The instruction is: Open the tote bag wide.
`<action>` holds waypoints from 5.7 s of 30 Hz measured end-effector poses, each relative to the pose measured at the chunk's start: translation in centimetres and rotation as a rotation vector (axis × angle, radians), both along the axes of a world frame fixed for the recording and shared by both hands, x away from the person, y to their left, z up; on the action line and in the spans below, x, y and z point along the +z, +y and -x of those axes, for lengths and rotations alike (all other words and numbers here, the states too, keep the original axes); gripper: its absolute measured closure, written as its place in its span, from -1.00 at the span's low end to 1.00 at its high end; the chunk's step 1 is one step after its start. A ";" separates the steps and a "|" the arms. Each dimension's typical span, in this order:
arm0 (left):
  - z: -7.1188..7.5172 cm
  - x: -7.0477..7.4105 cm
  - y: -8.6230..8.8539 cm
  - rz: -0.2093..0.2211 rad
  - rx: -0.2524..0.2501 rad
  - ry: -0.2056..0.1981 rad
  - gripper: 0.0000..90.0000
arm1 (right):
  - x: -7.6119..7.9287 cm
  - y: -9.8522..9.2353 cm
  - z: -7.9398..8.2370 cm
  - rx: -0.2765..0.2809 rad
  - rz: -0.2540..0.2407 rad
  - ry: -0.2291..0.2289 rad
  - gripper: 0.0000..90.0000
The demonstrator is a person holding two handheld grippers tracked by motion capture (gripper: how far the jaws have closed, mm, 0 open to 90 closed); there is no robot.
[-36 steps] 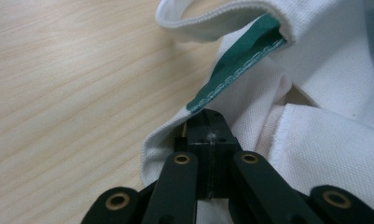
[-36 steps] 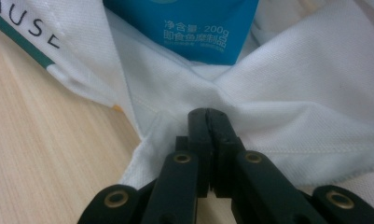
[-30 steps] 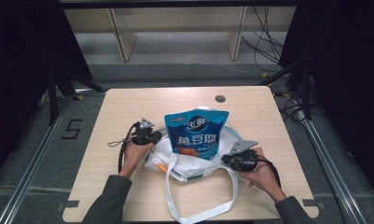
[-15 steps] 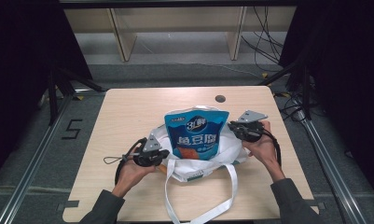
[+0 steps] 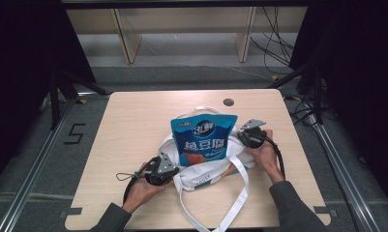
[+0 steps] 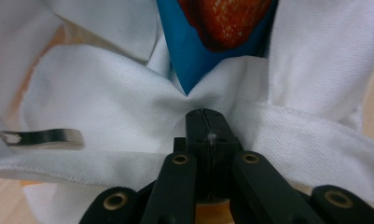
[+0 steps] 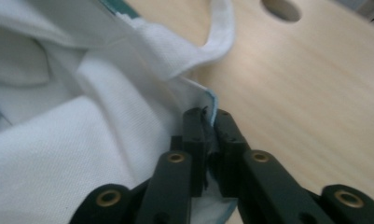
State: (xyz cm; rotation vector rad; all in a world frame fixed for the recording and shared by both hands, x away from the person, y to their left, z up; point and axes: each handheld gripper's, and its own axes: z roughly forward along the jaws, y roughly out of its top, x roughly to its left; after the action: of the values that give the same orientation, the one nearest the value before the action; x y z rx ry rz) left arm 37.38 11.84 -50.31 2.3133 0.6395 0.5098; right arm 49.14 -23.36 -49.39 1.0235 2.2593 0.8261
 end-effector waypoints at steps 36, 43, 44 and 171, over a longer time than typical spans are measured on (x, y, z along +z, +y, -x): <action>-3.2 4.5 4.3 0.239 0.246 -0.193 0.90 | 2.0 1.6 10.8 0.289 -0.036 0.071 0.87; -6.1 -0.5 4.1 0.175 0.293 -0.025 0.95 | 0.8 2.4 10.4 0.290 0.009 0.095 0.88; -6.0 -0.5 4.0 0.161 0.289 -0.035 0.96 | 0.8 2.4 10.4 0.291 0.010 0.097 0.88; 1.4 2.0 3.9 0.367 0.233 0.063 -0.41 | 2.8 1.5 8.3 0.088 -0.242 0.036 -0.22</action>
State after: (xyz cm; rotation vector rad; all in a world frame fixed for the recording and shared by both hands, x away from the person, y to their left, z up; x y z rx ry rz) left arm 35.96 15.78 -48.32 1.9265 0.9556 0.3874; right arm 40.88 -21.81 -46.64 1.0575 2.2880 1.1497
